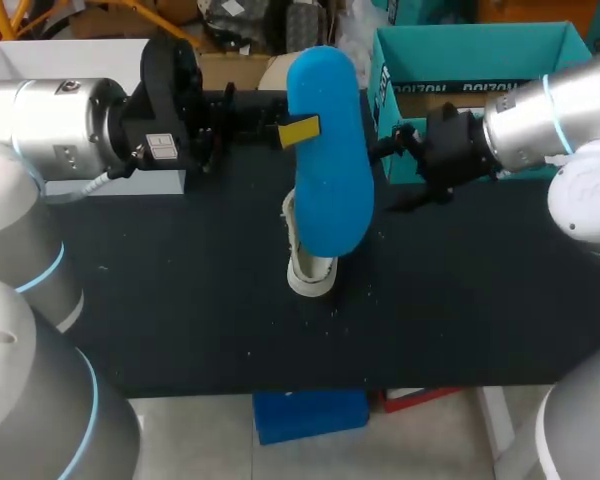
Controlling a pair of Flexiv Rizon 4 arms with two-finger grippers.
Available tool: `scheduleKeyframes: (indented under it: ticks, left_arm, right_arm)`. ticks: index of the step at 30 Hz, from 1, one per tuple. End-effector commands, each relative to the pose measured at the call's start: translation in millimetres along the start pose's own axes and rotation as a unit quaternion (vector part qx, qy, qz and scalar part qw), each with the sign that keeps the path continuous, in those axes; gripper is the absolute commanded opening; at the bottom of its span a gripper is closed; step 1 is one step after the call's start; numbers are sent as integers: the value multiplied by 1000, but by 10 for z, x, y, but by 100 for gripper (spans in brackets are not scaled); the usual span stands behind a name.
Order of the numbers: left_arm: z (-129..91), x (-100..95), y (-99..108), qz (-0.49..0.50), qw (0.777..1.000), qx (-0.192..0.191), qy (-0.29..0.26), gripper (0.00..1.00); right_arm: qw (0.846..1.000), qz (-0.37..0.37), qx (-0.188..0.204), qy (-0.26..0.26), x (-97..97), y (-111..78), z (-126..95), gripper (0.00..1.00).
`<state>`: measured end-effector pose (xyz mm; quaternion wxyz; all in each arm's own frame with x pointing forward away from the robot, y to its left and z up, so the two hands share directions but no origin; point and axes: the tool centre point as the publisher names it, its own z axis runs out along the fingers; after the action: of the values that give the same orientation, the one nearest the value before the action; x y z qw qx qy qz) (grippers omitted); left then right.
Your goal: Take the shoe out of the shoebox, open the shoe tongue, remove and reinsert the insole, then place the shoe into the shoebox
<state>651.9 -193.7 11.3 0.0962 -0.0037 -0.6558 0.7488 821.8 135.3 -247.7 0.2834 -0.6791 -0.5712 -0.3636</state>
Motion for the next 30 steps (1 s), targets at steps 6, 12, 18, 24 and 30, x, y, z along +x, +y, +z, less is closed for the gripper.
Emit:
scheduleKeyframes:
  ticks: [6, 12, 18, 24, 30]
  left_arm:
    - [2, 8, 1, -1, 1000, -2, -1, 0]
    - [3, 0, 53, 196, 974, -100, -55, 0]
    - [-29, 7, 451, 378, 888, -231, -127, 0]
    - [-45, -126, 740, 423, 858, -252, -144, 0]
    - [-45, -126, 740, 423, 858, -252, -144, 0]
  right_arm:
    - [985, -9, -2, 173, 79, -80, -13, 100]
    - [985, -22, 8, 173, 123, -101, -21, 100]
    - [985, -22, 8, 173, 123, -101, -21, 100]
    - [985, -22, 8, 173, 123, -101, -21, 100]
    - [985, -22, 8, 173, 123, -101, -21, 100]
